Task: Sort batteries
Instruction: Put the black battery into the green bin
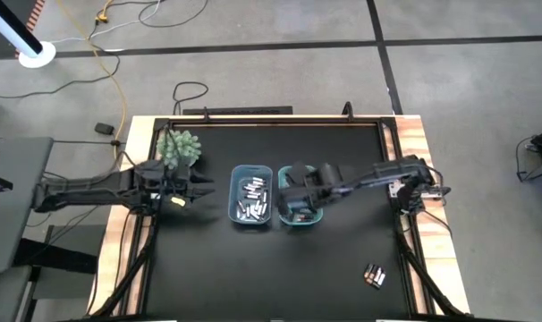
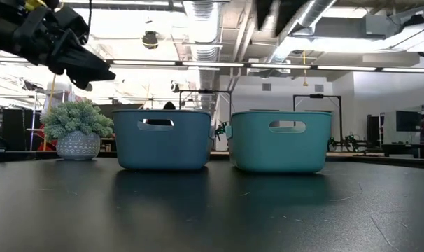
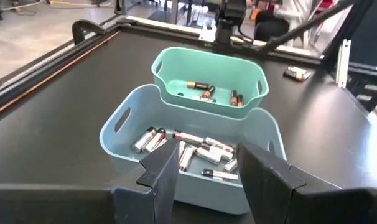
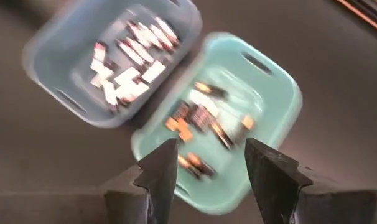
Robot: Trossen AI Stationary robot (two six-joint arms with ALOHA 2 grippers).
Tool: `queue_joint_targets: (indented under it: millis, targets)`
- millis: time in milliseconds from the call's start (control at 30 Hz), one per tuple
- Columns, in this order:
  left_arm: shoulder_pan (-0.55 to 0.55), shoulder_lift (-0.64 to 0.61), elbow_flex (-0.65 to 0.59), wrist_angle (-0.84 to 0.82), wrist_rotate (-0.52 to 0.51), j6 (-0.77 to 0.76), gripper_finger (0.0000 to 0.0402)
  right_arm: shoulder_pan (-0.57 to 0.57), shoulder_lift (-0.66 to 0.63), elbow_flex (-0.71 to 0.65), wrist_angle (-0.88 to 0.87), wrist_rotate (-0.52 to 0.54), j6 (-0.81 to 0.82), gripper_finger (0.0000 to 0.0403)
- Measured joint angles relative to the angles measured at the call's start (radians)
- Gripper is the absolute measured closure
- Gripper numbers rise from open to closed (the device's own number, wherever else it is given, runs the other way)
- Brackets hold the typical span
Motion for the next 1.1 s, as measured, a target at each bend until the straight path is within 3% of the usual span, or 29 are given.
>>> queue_joint_targets:
  millis: [467, 733, 967, 1100]
  targets:
    - [-0.001, -0.379, -0.031, -0.233, -0.061, -0.099, 0.0244, 0.275, -0.079, -0.176, -0.053, 0.034, 0.507, 0.0200]
    - [-0.057, -0.364, -0.203, 0.034, -0.019, -0.243, 0.0244, 0.464, -0.177, -0.332, -0.054, 0.033, 0.867, 0.0200]
    - [-0.112, -0.374, -0.214, 0.094, -0.075, -0.065, 0.0244, 0.649, -0.194, -0.389, -0.052, 0.028, 1.112, 0.0200]
    - [-0.112, -0.373, -0.213, 0.073, -0.078, -0.019, 0.0244, 0.705, -0.185, -0.391, -0.049, -0.063, 1.156, 0.0200]
